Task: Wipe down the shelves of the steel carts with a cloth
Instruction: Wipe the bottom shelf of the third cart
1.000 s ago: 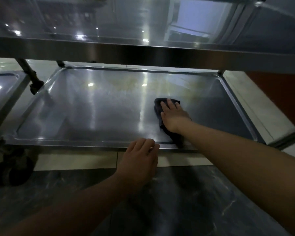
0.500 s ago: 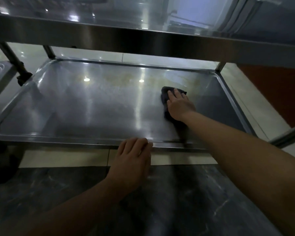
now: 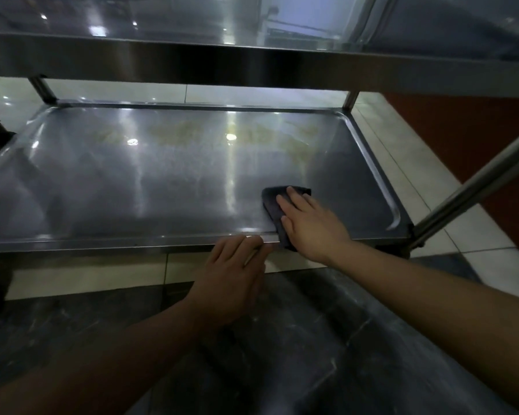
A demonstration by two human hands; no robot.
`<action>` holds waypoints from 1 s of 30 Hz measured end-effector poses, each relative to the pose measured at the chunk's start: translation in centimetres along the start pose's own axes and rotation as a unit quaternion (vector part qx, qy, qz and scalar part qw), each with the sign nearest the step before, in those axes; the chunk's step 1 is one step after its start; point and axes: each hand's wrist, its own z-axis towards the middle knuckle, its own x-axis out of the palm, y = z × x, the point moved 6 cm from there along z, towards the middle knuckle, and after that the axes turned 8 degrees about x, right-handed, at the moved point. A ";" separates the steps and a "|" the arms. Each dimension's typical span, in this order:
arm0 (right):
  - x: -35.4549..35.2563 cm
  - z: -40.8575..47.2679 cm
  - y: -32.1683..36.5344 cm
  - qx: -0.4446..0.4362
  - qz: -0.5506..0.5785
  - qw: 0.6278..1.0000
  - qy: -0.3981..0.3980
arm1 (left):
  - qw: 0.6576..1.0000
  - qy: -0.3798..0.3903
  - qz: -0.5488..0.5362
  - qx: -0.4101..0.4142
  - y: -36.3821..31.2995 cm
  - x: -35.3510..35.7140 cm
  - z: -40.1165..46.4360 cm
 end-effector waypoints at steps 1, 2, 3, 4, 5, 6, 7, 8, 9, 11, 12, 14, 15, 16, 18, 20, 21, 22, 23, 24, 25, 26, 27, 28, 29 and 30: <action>-0.1 0.2 -1.0 0.019 0.000 1.000 -0.003 | 1.000 -0.008 0.000 -0.004 0.0 -0.2 0.2; -0.2 0.3 -1.8 0.033 -0.002 0.999 -0.006 | 1.000 -0.016 0.001 -0.007 0.0 -0.3 0.5; -0.3 0.5 -2.2 0.040 -0.002 0.999 -0.007 | 1.000 -0.022 0.001 -0.009 0.0 -0.4 0.7; -0.3 0.8 -2.4 0.042 -0.002 0.999 -0.004 | 1.000 -0.026 0.001 -0.009 0.0 -0.4 1.0; -0.2 1.2 -2.4 0.045 0.000 0.999 -0.001 | 1.000 -0.029 0.000 -0.008 0.0 -0.3 1.2; -0.2 1.9 -2.3 0.049 0.000 0.999 0.002 | 1.000 -0.029 -0.002 -0.006 0.0 -0.1 1.2; -0.2 2.8 -2.2 0.056 0.001 0.998 0.003 | 1.000 -0.025 -0.003 -0.004 0.1 0.2 1.3; -0.2 3.8 -2.1 0.063 0.003 0.998 0.004 | 1.000 -0.022 -0.002 -0.001 0.1 0.5 1.2; -0.3 4.9 -2.0 0.069 0.005 0.998 0.003 | 1.000 -0.022 0.001 0.001 0.1 0.6 1.2; -0.3 7.5 -1.9 0.082 0.010 0.997 0.006 | 0.999 -0.035 0.006 0.000 0.2 0.8 1.3; -0.3 8.9 -1.8 0.088 0.014 0.996 0.012 | 0.999 -0.043 0.006 -0.002 0.2 0.8 1.3; -0.5 11.7 -1.5 0.095 0.027 0.995 0.023 | 0.999 -0.051 0.009 -0.005 0.2 0.9 1.2; -0.7 12.9 -1.4 0.095 0.034 0.995 0.022 | 0.999 -0.049 0.011 -0.004 0.1 1.1 1.2; -1.0 13.9 -1.3 0.094 0.039 0.995 0.018 | 0.999 -0.044 0.013 -0.004 0.2 1.3 1.1; -1.5 15.4 -1.4 0.093 0.051 0.994 0.009 | 0.999 -0.039 0.016 -0.006 0.4 1.6 0.9; -1.4 16.2 -1.8 0.081 0.048 0.996 0.006 | 0.999 -0.039 0.014 -0.006 0.5 1.6 0.9; -1.4 16.4 -2.2 0.071 0.046 0.996 0.002 | 0.999 -0.040 0.012 -0.005 0.4 1.5 1.0; -1.3 16.4 -2.8 0.066 0.047 0.997 -0.007 | 0.999 -0.041 0.012 -0.003 0.4 1.4 1.1; -1.2 16.3 -3.6 0.072 0.049 0.996 -0.013 | 0.999 -0.044 0.013 -0.002 0.4 1.4 1.1; -1.2 16.2 -4.4 0.085 0.052 0.995 -0.019 | 0.999 -0.045 0.013 -0.003 0.4 1.4 1.2; -1.2 16.0 -5.1 0.096 0.051 0.994 -0.019 | 0.999 -0.044 0.013 -0.005 0.5 1.3 1.2; -1.2 15.7 -5.5 0.105 0.049 0.993 -0.013 | 0.999 -0.039 0.013 -0.006 0.5 1.3 1.2; -1.3 15.0 -5.6 0.112 0.047 0.993 -0.001 | 0.999 -0.033 0.012 -0.006 0.5 1.3 1.3; -1.1 14.3 -5.7 0.120 0.049 0.991 0.016 | 1.000 -0.029 0.009 -0.005 0.5 1.2 1.3; -1.1 13.2 -5.6 0.124 0.051 0.990 0.031 | 1.000 -0.029 0.003 -0.006 0.5 1.1 1.3; -1.0 11.9 -5.4 0.124 0.054 0.990 0.041 | 1.000 -0.031 -0.003 -0.007 0.5 1.0 1.4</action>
